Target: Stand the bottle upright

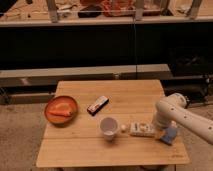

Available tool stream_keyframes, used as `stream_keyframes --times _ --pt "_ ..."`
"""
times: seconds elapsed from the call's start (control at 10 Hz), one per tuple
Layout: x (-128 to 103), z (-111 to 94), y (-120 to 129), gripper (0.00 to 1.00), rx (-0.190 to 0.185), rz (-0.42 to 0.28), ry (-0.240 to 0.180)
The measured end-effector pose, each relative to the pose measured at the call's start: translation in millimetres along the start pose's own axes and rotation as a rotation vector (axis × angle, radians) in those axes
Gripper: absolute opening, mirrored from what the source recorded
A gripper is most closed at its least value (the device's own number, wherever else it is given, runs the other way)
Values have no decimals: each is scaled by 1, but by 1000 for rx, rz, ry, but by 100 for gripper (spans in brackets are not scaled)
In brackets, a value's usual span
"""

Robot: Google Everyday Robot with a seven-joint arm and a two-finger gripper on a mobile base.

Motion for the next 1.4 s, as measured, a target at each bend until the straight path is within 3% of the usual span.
stream_keyframes --times 0.1,0.4,0.8,1.4 --pt "0 0 0 50 0 0 0" --pt "1 0 1 77 -1 1 0" --pt "-4 1 -4 80 -3 13 37" --pt "5 -29 -4 80 7 85 -38"
